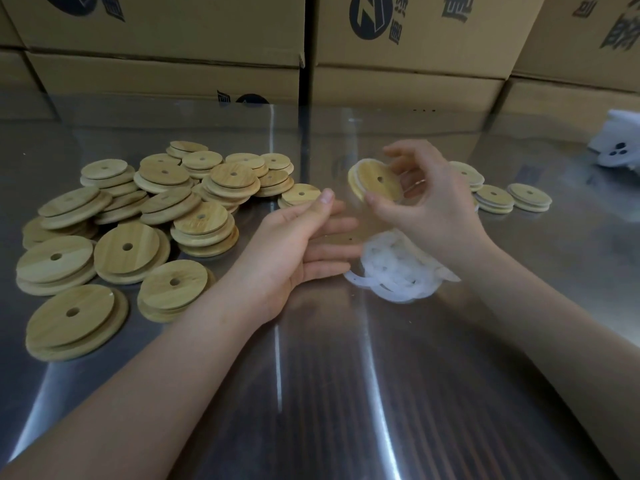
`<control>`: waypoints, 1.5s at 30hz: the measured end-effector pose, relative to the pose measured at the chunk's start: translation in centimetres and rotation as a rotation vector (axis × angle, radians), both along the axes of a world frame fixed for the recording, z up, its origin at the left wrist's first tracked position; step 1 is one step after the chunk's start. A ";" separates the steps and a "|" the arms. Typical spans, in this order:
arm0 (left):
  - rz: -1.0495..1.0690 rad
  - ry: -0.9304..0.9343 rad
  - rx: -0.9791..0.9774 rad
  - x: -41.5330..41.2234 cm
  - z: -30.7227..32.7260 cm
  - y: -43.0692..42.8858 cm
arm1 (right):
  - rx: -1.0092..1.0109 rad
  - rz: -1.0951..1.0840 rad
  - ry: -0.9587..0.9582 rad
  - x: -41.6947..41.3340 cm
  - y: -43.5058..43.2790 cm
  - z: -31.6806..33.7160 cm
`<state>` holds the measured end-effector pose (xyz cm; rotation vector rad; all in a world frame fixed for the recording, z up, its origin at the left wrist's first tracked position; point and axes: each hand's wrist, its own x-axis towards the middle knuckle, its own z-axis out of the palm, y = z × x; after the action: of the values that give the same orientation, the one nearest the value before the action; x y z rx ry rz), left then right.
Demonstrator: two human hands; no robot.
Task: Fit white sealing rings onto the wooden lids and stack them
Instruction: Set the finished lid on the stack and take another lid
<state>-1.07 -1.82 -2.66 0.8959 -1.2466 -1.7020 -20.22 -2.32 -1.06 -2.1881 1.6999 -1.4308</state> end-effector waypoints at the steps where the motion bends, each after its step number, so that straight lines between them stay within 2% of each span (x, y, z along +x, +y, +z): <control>1: -0.004 -0.014 -0.002 0.0 0.0 0.0 | -0.001 -0.043 -0.013 -0.5 -0.3 0.0; 7: 0.032 -0.063 -0.029 -0.1 0.4 0.3 | 0.084 -0.311 -0.015 -4.3 -2.1 -0.5; 14: 0.099 -0.141 -0.085 -0.2 0.5 0.5 | 0.137 -0.511 0.021 -8.0 -3.2 -1.2; 24: 0.153 -0.320 -0.245 -0.4 0.5 0.9 | 0.224 -0.654 0.079 -9.3 -3.4 -1.7; 28: 0.246 -0.520 -0.478 -0.4 0.2 1.0 | 0.231 -0.667 0.082 -9.6 -3.5 -1.8; 35: 0.562 -0.950 -0.800 0.7 0.8 1.0 | 0.289 -0.692 0.073 -10.0 -3.6 -1.9; 37: 0.611 -1.132 -0.777 1.1 1.0 0.8 | 0.320 -0.706 0.075 -9.8 -3.5 -1.9; 40: 0.614 -1.375 -0.633 1.7 1.2 0.6 | 0.318 -0.709 0.097 -9.3 -3.4 -1.7; 45: 0.509 -1.588 -0.486 2.3 1.2 0.0 | 0.241 -0.620 0.130 -8.3 -3.2 -1.3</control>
<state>1.24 -1.80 -1.48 2.0854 -1.9352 0.0279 -28.50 -5.51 -2.39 -1.7358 2.5918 -1.0845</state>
